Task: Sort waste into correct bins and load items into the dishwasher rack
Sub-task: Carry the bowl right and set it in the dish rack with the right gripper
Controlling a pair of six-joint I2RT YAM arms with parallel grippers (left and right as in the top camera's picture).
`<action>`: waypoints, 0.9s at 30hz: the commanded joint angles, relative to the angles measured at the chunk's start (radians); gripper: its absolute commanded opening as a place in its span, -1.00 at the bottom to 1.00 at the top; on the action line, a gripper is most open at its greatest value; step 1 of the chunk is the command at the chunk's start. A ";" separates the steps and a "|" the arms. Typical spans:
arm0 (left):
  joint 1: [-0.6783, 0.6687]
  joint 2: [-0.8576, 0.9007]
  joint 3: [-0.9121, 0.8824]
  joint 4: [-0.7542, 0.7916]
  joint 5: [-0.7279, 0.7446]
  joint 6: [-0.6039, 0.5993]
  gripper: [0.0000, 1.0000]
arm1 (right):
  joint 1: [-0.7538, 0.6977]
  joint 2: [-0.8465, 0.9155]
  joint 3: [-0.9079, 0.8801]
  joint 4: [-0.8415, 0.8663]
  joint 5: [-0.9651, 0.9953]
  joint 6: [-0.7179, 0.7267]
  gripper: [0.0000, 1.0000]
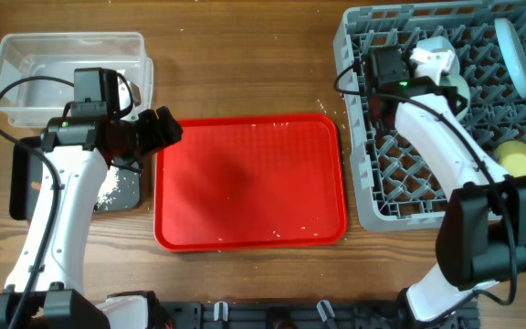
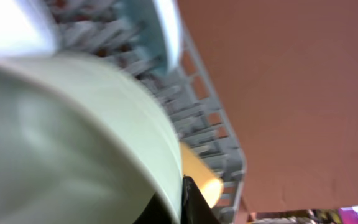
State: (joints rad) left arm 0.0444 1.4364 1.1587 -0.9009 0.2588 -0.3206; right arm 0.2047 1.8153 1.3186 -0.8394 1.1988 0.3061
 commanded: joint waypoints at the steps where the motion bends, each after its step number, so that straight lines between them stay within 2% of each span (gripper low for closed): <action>1: 0.004 0.010 0.006 0.004 0.001 -0.002 0.80 | 0.056 0.037 -0.003 -0.011 -0.174 -0.059 -0.70; 4: 0.004 0.010 0.006 0.004 0.001 -0.002 0.81 | 0.090 0.037 -0.003 -0.033 -0.262 -0.069 -0.56; 10: 0.004 0.010 0.005 0.005 0.001 -0.002 0.81 | 0.112 0.005 -0.002 -0.114 -0.265 -0.013 -0.12; 14: 0.004 0.010 0.006 0.004 0.001 -0.002 0.81 | 0.112 -0.082 -0.002 -0.127 -0.284 -0.012 0.17; 16: 0.004 0.010 0.006 0.003 0.001 -0.002 0.81 | 0.112 -0.140 -0.002 -0.126 -0.284 -0.017 0.43; 20: 0.004 0.010 0.005 0.000 0.001 -0.002 0.82 | 0.105 -0.259 -0.002 -0.121 -0.349 -0.018 0.67; 23: 0.004 0.010 0.006 0.000 0.001 -0.002 0.85 | 0.063 -0.342 -0.002 -0.114 -0.546 -0.015 0.72; 25: 0.004 0.010 0.006 -0.002 0.002 -0.002 0.92 | 0.014 -0.377 -0.002 -0.101 -0.753 -0.015 0.82; 27: 0.002 0.010 0.006 0.000 0.002 -0.002 0.97 | -0.051 -0.395 -0.002 -0.072 -1.044 -0.050 0.97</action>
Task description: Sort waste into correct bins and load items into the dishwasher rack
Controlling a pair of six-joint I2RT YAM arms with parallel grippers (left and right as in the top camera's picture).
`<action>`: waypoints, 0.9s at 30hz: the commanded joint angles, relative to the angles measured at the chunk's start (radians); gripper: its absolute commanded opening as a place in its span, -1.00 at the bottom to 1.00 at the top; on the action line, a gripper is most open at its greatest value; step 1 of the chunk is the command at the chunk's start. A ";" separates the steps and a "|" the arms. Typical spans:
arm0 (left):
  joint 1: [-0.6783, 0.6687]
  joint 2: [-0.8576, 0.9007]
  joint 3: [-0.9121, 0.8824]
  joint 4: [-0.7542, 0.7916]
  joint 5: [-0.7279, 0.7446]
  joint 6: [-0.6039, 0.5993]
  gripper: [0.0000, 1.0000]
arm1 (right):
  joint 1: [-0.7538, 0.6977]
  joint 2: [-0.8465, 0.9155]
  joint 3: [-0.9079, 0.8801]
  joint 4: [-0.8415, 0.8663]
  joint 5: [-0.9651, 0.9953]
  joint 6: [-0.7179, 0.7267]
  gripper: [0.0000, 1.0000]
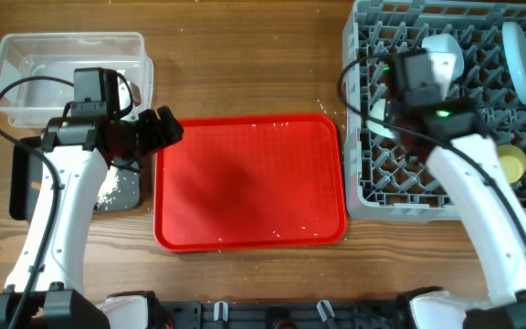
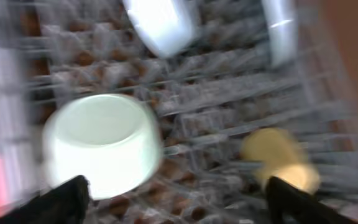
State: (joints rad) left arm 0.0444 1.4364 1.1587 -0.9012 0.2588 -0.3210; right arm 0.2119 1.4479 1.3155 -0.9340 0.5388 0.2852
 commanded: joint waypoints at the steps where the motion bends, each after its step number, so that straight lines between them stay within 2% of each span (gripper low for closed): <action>1: -0.010 0.010 0.006 0.008 0.002 -0.001 1.00 | -0.089 -0.028 0.001 0.047 -0.546 -0.093 0.99; 4: -0.063 0.010 0.006 0.053 0.000 0.050 1.00 | -0.137 -0.025 0.001 0.094 -0.755 -0.175 1.00; 6: -0.123 0.011 0.006 0.081 -0.036 0.060 1.00 | -0.164 -0.025 0.001 0.113 -0.765 -0.175 0.99; 8: -0.183 0.017 0.006 0.064 -0.134 0.060 1.00 | -0.185 -0.025 0.001 0.092 -0.766 -0.177 1.00; 11: -0.225 0.021 0.006 -0.071 -0.250 0.059 0.99 | -0.212 -0.025 0.001 -0.008 -0.766 -0.180 1.00; 15: -0.210 0.010 0.000 -0.290 -0.254 0.052 1.00 | -0.226 -0.032 0.000 -0.181 -0.780 -0.175 1.00; 17: -0.211 -0.021 -0.019 -0.288 -0.253 0.051 1.00 | -0.226 -0.061 0.000 -0.201 -0.780 -0.169 0.99; 20: -0.211 -0.156 -0.095 -0.209 -0.249 0.051 1.00 | -0.225 -0.193 -0.027 -0.168 -0.756 -0.169 0.99; 24: -0.211 -0.482 -0.242 -0.081 -0.249 0.051 1.00 | -0.225 -0.480 -0.237 -0.030 -0.730 -0.154 0.99; 25: -0.211 -0.631 -0.291 -0.055 -0.249 0.050 1.00 | -0.225 -0.608 -0.334 0.008 -0.702 -0.150 0.99; 27: -0.211 -0.747 -0.310 -0.057 -0.249 0.051 1.00 | -0.225 -0.729 -0.396 0.002 -0.659 -0.148 1.00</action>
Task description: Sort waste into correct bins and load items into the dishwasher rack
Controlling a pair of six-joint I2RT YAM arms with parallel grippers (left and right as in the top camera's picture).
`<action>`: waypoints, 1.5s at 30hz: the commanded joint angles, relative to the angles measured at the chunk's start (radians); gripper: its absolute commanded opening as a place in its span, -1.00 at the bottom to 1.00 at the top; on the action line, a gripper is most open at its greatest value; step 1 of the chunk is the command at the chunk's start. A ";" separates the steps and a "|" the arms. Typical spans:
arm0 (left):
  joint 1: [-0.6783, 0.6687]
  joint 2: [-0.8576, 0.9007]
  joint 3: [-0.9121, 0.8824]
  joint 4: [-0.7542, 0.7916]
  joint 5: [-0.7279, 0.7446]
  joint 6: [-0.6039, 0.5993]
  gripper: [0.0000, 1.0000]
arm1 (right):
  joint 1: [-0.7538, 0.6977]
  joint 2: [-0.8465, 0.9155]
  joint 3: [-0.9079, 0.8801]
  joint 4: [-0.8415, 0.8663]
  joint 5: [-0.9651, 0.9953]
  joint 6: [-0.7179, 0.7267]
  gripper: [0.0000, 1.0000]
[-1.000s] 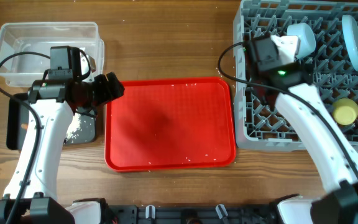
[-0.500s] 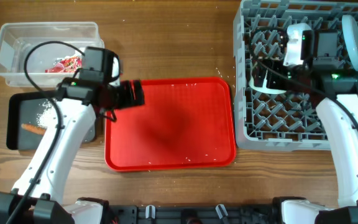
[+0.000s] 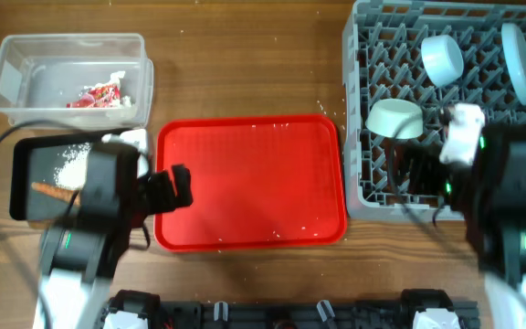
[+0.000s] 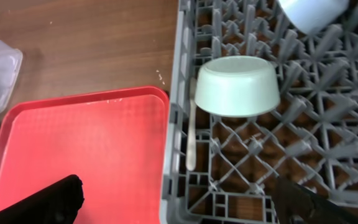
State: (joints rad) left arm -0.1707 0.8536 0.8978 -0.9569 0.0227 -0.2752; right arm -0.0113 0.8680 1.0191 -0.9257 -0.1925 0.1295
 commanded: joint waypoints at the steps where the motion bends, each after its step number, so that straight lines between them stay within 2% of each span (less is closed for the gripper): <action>1: 0.005 -0.215 -0.049 -0.002 -0.013 0.005 1.00 | -0.002 -0.197 -0.114 -0.018 0.087 0.008 1.00; 6: 0.005 -0.356 -0.049 -0.005 -0.013 0.005 1.00 | -0.002 -0.279 -0.120 -0.082 0.088 0.008 0.99; 19: 0.005 -0.360 -0.049 -0.005 -0.013 0.005 1.00 | -0.002 -0.263 -0.120 -0.082 0.088 0.008 1.00; 25: 0.005 -0.360 -0.049 -0.005 -0.013 0.005 1.00 | -0.002 -0.354 -0.166 -0.070 0.100 0.001 0.99; 27: 0.005 -0.361 -0.049 -0.005 -0.013 0.005 1.00 | -0.002 -0.438 -0.232 0.027 0.110 0.002 0.99; 30: 0.005 -0.360 -0.049 -0.005 -0.013 0.005 1.00 | 0.000 -0.568 -0.399 0.264 0.093 0.002 0.99; 34: 0.005 -0.361 -0.049 -0.005 -0.013 0.005 1.00 | 0.024 -0.758 -0.697 0.646 0.089 0.002 0.99; 39: 0.005 -0.361 -0.049 -0.005 -0.013 0.005 1.00 | 0.037 -0.866 -0.935 0.959 0.156 -0.006 0.99; 43: 0.005 -0.361 -0.049 -0.005 -0.013 0.006 1.00 | 0.037 -0.866 -1.015 1.061 0.156 -0.141 0.99; 45: 0.005 -0.361 -0.049 -0.005 -0.013 0.005 1.00 | 0.037 -0.866 -1.014 0.919 0.158 -0.157 1.00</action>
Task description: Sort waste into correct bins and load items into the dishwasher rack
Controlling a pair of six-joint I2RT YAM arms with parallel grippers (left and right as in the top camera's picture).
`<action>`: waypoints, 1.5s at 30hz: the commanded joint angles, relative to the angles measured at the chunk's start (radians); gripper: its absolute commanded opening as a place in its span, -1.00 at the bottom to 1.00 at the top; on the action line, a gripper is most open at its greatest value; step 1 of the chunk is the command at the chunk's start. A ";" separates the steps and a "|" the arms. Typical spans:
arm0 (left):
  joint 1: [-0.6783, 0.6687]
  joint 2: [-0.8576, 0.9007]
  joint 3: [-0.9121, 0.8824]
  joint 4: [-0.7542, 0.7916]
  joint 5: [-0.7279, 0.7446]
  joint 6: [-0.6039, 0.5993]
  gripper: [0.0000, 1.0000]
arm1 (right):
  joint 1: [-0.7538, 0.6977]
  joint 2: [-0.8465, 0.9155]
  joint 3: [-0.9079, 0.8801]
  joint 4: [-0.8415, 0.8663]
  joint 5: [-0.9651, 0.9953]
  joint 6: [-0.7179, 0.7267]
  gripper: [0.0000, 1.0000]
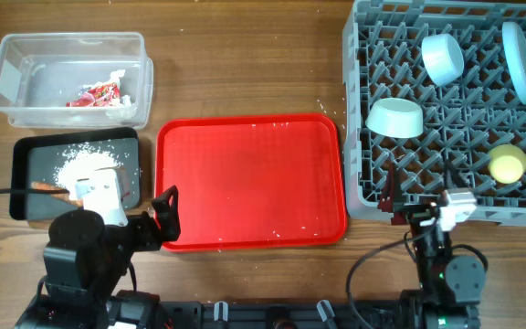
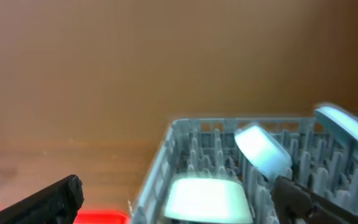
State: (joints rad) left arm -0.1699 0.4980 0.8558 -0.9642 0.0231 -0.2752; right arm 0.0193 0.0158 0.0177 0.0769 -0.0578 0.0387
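The red tray (image 1: 250,183) holds only crumbs. In the grey dishwasher rack (image 1: 359,174) a pale green bowl (image 1: 394,117) lies upside down, with a light blue bowl (image 1: 442,57), a light blue plate (image 1: 519,50) and a yellow cup (image 1: 507,163). The clear bin (image 1: 26,55) holds a red wrapper (image 1: 101,93). White scraps and an orange piece lie in the black bin (image 1: 26,192). My right gripper (image 1: 396,196) (image 2: 176,190) is open and empty at the rack's near edge. My left gripper (image 1: 164,217) looks open at the tray's near left corner.
Both arm bases sit at the table's near edge, the left one (image 1: 80,247) in front of the black bin, the right one (image 1: 447,260) in front of the rack. In the right wrist view the green bowl (image 2: 207,199) and blue bowl (image 2: 263,149) stand ahead.
Both arms have drawn back toward the near edge of the table. The right wrist camera now looks level across the rack instead of down onto it. The dishes and bins stay put.
First my right gripper was at the pale green bowl over the rack, the left one beside the black bin. Then the bowl lay upside down in the rack with the right gripper open clear of it. Both arms have since stood ever nearer the near edge, empty.
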 commanded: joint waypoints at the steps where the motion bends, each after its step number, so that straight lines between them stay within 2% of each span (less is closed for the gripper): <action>1: 0.004 -0.005 -0.007 0.003 -0.014 0.005 1.00 | 0.007 -0.013 -0.013 -0.075 0.024 -0.066 0.99; 29: 0.004 -0.005 -0.007 0.003 -0.014 0.005 1.00 | 0.007 -0.011 -0.013 -0.075 0.013 -0.063 0.99; 35: 0.046 -0.068 -0.023 -0.007 -0.017 0.005 1.00 | 0.007 -0.011 -0.013 -0.075 0.013 -0.063 0.99; 38: 0.083 -0.146 -0.127 0.078 -0.017 0.006 1.00 | 0.007 -0.011 -0.013 -0.075 0.013 -0.063 1.00; 40: 0.097 -0.225 -0.253 0.189 -0.017 0.005 1.00 | 0.007 -0.011 -0.013 -0.075 0.013 -0.063 1.00; 45: 0.103 -0.432 -0.614 0.650 -0.018 0.005 1.00 | 0.007 -0.011 -0.013 -0.075 0.013 -0.062 1.00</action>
State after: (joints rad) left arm -0.0753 0.1532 0.3855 -0.4747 0.0193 -0.2752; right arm 0.0212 0.0139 0.0059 -0.0010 -0.0505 -0.0063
